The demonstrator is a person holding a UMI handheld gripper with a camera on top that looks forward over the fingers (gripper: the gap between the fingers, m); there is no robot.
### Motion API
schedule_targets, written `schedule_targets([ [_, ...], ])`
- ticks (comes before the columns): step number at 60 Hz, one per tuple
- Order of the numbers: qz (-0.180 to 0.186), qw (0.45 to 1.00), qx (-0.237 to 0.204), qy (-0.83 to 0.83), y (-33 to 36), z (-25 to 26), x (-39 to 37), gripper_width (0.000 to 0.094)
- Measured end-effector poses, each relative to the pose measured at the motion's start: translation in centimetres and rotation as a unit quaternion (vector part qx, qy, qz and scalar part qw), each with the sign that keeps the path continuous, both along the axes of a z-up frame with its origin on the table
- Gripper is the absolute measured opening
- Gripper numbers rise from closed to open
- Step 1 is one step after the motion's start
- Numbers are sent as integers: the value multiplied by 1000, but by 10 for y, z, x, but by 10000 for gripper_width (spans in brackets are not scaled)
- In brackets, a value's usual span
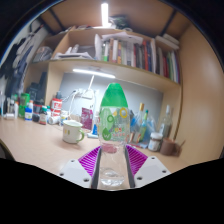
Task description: Pour water
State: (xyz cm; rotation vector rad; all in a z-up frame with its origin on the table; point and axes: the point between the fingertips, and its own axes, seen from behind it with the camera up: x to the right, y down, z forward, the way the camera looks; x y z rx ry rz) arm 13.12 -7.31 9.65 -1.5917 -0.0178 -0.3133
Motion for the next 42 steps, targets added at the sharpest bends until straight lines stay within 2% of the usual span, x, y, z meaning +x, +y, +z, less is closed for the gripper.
schedule_targets([
  [9,-16,984,8,-178,45,63,27,425],
  [14,-32,947,0,-320,83,101,37,426],
  [17,-28,917,-13,-398,109,115,39,412],
  [21,-18,859,-35,-510,140,122,27,410],
  [32,19,636,-57,-769,203,120,-15,409],
  [42,20,506,-50,-861,236,119,-38,411],
])
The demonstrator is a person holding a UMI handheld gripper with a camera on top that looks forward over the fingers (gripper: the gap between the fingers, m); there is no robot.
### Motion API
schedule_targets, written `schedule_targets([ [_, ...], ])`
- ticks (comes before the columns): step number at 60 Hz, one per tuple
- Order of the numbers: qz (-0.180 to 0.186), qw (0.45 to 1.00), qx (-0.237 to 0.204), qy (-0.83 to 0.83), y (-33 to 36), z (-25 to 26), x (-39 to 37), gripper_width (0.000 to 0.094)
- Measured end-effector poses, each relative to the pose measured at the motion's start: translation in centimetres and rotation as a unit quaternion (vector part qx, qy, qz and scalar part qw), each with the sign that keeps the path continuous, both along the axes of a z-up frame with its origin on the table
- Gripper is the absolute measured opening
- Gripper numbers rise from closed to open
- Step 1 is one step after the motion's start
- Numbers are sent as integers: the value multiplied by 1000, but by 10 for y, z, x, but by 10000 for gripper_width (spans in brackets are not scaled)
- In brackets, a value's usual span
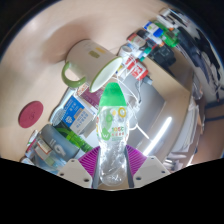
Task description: Pour water
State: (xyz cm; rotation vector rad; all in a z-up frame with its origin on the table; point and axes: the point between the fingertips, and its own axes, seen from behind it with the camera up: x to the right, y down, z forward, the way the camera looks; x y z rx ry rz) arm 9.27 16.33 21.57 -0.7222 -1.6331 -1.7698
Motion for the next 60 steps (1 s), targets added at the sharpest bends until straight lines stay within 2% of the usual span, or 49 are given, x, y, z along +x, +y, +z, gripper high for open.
schedule_targets([
  [9,7,999,-6,-47,7,0,-10,408],
  [21,-5,999,-11,-40,8,4,-1,410],
  [27,-18,999,-6,47,7,10,13,410],
  [31,-40,979,2,198,4,6,31,410],
  [33,-46,954,-2,297,1,0,40,377],
  [34,-50,936,-6,348,0,-4,44,409],
  [35,-53,915,-9,400,-1,-11,47,378],
  [36,-56,892,-12,449,-3,-18,49,412],
  [42,-55,720,-19,691,-13,-60,55,411],
  [46,-45,603,-12,796,-16,-91,56,410],
  [52,-46,479,-53,875,-6,-99,65,410],
  [53,-34,452,-33,891,-11,-122,59,409],
  [54,-41,451,-44,891,-7,-114,66,411],
  [59,-34,439,-46,897,-3,-111,75,411],
  [60,-28,427,-39,903,-9,-125,72,410],
])
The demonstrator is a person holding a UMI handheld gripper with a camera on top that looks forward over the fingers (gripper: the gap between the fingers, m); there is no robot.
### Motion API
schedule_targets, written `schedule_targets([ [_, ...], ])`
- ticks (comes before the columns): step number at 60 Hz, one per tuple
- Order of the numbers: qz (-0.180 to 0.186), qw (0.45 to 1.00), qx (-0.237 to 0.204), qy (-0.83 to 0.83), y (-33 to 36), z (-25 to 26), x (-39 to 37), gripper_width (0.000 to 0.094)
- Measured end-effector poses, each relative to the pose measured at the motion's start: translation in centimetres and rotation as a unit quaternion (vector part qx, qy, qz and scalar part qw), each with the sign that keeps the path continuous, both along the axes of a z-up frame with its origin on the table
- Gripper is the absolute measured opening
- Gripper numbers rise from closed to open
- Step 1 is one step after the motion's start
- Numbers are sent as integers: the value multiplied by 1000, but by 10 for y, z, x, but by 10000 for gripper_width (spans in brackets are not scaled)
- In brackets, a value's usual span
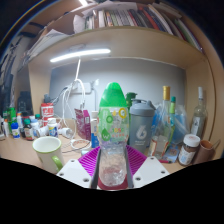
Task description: Pour water
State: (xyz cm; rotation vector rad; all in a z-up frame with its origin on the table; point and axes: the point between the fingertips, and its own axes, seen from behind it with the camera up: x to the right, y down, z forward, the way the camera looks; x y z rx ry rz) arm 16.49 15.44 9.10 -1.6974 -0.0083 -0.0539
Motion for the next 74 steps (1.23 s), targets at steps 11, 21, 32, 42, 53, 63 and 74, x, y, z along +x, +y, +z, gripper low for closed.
schedule_targets([
  [11,7,1000,12,9,1,-7,1,413],
  [21,7,999,19,31,-2,-5,4,447],
  [32,3,999,5,39,-6,-11,8,648],
  [42,29,998,-23,49,-38,-20,-4,833],
  [53,57,995,-28,72,-125,-10,-23,832],
  [63,75,995,10,61,-240,23,-41,832],
  [74,67,996,41,36,-354,31,-51,830],
])
